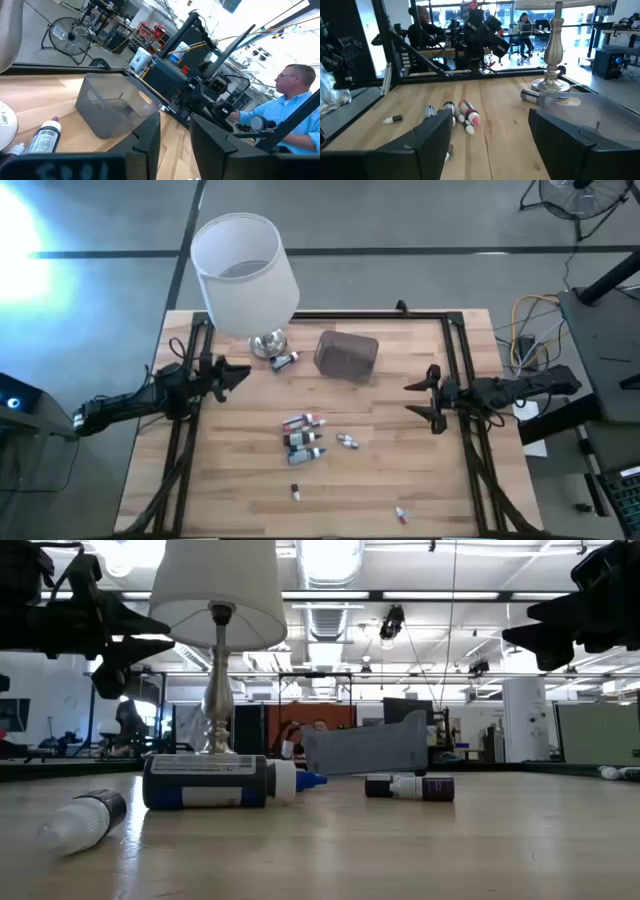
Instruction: Pick & Place food coloring
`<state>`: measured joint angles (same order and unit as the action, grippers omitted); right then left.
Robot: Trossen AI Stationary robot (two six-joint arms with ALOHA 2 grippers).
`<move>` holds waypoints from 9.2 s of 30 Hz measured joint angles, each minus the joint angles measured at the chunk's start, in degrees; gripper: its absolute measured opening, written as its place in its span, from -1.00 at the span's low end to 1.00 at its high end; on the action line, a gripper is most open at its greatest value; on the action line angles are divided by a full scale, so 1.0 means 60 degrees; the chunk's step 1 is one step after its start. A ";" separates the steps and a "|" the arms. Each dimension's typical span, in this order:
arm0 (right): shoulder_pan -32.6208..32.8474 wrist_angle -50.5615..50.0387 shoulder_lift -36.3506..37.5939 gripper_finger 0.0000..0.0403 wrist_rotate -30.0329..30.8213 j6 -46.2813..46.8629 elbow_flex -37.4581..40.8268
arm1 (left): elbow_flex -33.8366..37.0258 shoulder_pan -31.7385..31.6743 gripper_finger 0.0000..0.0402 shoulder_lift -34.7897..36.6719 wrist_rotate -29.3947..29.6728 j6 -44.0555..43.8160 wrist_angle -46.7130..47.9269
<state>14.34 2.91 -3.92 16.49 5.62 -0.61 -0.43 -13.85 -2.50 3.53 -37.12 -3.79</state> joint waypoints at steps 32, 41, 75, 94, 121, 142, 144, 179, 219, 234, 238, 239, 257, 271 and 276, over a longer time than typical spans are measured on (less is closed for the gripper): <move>0.0001 -0.0001 0.0001 0.25 0.0000 -0.0004 -0.0002 | 0.0004 -0.0003 -0.58 -0.0003 0.0000 0.0000 0.0003; -0.0001 0.0000 0.0003 0.29 0.0000 0.0024 -0.0002 | 0.0003 -0.0002 -0.58 -0.0004 -0.0004 0.0000 0.0003; -0.0002 0.0002 0.0003 0.31 0.0000 0.0037 -0.0002 | 0.0004 -0.0002 -0.58 0.0000 -0.0004 0.0000 0.0001; 0.0001 -0.0001 0.0000 0.27 0.0000 0.0017 -0.0001 | 0.0000 -0.0003 -0.58 0.0000 -0.0004 0.0000 0.0003; 0.0002 0.0001 0.0000 0.27 0.0000 0.0007 -0.0002 | 0.0002 -0.0004 -0.58 0.0000 -0.0002 0.0000 0.0002; 0.0000 0.0002 0.0000 0.27 0.0000 0.0039 -0.0002 | 0.0002 -0.0002 -0.58 0.0000 -0.0002 0.0000 0.0003; 0.0002 0.0001 0.0001 0.28 0.0000 0.0004 0.0000 | 0.0001 -0.0004 -0.58 0.0000 -0.0001 0.0000 0.0003; -0.0002 -0.0001 0.0000 0.27 0.0000 0.0037 0.0001 | 0.0004 -0.0004 -0.58 -0.0003 -0.0004 0.0000 0.0003; 0.0001 0.0002 0.0000 0.29 0.0000 0.0036 -0.0002 | 0.0000 -0.0004 -0.58 0.0000 0.0000 0.0000 0.0003; 0.0002 0.0001 0.0001 0.25 0.0000 -0.0003 -0.0002 | 0.0001 -0.0001 -0.58 -0.0002 -0.0004 0.0000 0.0002; 0.0002 0.0002 0.0003 0.27 0.0000 -0.0003 -0.0002 | 0.0003 0.0000 -0.58 -0.0003 0.0000 0.0000 0.0003; 0.0002 -0.0002 0.0000 0.28 0.0000 -0.0003 0.0001 | 0.0000 -0.0004 -0.58 -0.0003 -0.0004 0.0000 0.0003; 0.0002 0.0002 0.0001 0.26 0.0000 -0.0006 -0.0002 | 0.0000 0.0000 -0.58 0.0000 0.0000 0.0000 0.0003; -0.0001 0.0000 0.0001 0.27 0.0000 -0.0006 -0.0002 | 0.0000 0.0000 -0.58 -0.0001 -0.0004 0.0000 0.0000; 0.0002 0.0002 0.0003 0.25 0.0000 -0.0010 -0.0002 | 0.0000 -0.0001 -0.58 0.0000 -0.0004 0.0000 0.0003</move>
<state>14.35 2.92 -3.90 16.49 5.56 -0.62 -0.43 -13.85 -2.50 3.51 -37.12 -3.77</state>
